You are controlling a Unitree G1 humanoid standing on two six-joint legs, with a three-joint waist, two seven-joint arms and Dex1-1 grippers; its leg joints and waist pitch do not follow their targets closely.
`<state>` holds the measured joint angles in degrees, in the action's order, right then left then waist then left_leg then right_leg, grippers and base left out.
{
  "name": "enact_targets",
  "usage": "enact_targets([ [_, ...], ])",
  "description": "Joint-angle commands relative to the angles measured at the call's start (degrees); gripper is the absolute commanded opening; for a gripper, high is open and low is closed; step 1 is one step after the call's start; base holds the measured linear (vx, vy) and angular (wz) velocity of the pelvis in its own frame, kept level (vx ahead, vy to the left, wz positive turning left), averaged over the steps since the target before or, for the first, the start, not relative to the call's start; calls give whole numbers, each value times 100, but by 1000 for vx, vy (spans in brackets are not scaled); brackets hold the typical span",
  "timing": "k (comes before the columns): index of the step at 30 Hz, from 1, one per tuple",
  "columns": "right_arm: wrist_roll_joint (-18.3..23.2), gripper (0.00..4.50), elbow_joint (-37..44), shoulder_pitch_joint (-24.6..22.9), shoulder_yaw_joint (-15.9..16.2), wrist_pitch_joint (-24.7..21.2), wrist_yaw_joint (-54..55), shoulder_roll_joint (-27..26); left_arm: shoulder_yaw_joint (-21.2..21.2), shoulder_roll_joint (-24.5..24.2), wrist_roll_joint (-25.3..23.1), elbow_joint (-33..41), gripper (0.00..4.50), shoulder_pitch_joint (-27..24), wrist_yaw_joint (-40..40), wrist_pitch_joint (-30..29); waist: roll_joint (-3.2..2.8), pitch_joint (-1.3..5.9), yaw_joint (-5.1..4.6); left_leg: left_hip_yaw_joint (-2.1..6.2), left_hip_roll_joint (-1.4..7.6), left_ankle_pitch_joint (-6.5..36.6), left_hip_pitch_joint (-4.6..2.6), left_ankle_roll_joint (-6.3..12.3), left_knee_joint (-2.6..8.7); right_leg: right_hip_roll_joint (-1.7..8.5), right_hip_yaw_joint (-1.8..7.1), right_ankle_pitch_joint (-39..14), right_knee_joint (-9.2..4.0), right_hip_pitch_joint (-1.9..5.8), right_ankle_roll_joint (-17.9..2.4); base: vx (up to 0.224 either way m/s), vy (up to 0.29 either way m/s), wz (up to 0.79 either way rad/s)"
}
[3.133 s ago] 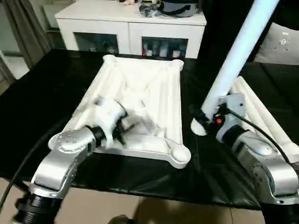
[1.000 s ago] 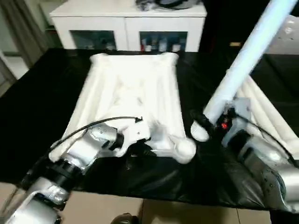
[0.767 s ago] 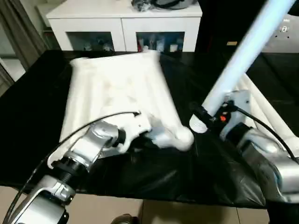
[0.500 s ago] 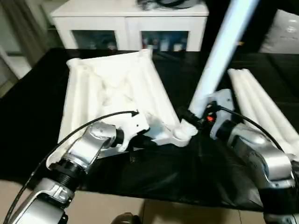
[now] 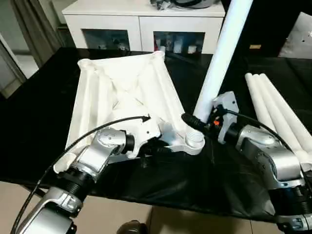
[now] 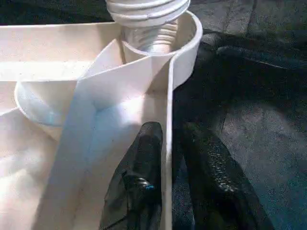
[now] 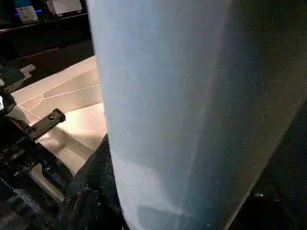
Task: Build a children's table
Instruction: Insert table leg to table base
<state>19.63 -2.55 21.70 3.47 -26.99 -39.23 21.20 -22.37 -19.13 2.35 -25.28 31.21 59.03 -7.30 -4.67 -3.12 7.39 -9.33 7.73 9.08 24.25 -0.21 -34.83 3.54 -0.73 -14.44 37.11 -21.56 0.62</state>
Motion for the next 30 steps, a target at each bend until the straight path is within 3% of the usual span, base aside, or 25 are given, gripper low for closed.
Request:
enact_targets([
  [1, -13, 191, 82, 1, 30, 57, -30, -6, -17, -39, -155, -96, 89, 57, -33, 128, 137, 431, -1, 175, 509, 810, -221, 431, 375, 527, 158, 278, -390, 151, -1424, 0, 0, 0],
  [7, 11, 191, 95, 16, 22, 51, -73, -25, -66, -48, -372, -402, 89, 168, -190, 165, 137, 414, 3, 168, 509, 1094, -238, 273, 411, 543, 175, -177, -441, 125, -1340, 0, 0, 0],
  [8, 19, 191, 99, 18, 24, 49, -92, -25, -64, -48, -383, -441, 55, 185, -207, 173, 137, 411, 1, 165, 512, 1156, -239, 232, 421, 546, 175, -262, -448, 118, -1332, 0, 0, 0],
  [12, -23, 191, -36, 61, 103, 48, -181, -19, -27, -28, -423, -551, 49, 234, -189, 217, 142, 403, -7, 157, 507, 1276, -239, 188, 433, 556, 182, -463, -471, 105, -1301, 0, 0, 0],
  [13, -31, 191, -52, 66, 112, 42, -182, -18, -24, -25, -425, -553, 20, 234, -181, 218, 138, 402, -8, 160, 510, 1300, -243, 176, 437, 558, 180, -503, -475, 101, -1298, 0, 0, 0],
  [14, -62, 191, -103, 82, 142, 45, -191, -15, -23, -23, -421, -556, 14, 237, -152, 227, 110, 411, -11, 164, 511, 1346, -247, 128, 439, 561, 183, -575, -476, 97, -1290, 0, 0, 0],
  [15, -78, 191, -126, 90, 155, 50, -198, -14, -24, -21, -418, -566, 14, 242, -139, 239, 121, 408, -19, 160, 511, 1352, -243, 120, 444, 558, 183, -567, -483, 97, -1285, 0, 0, 0],
  [19, -166, 191, -280, 127, 258, 34, -293, 18, -45, -31, -362, -555, 2, 231, 15, 367, 132, 418, -27, 155, 507, 1284, -229, 141, 443, 561, 172, -383, -463, 103, -1309, 0, 0, 0],
  [23, -175, 191, -380, 175, 325, -55, -393, 84, -56, -36, -372, -602, 0, 260, 102, 456, 164, 434, -32, 134, 504, 1038, -219, 328, 408, 564, 158, -47, -441, 115, -1365, 0, 0, 0],
  [30, -281, 191, -705, 297, 388, -50, -530, 97, -104, -92, -380, -576, 0, 271, 374, 688, 160, 416, -50, 133, 514, 1210, -225, 278, 429, 568, 163, -412, -465, 103, -1359, 0, 0, 0],
])
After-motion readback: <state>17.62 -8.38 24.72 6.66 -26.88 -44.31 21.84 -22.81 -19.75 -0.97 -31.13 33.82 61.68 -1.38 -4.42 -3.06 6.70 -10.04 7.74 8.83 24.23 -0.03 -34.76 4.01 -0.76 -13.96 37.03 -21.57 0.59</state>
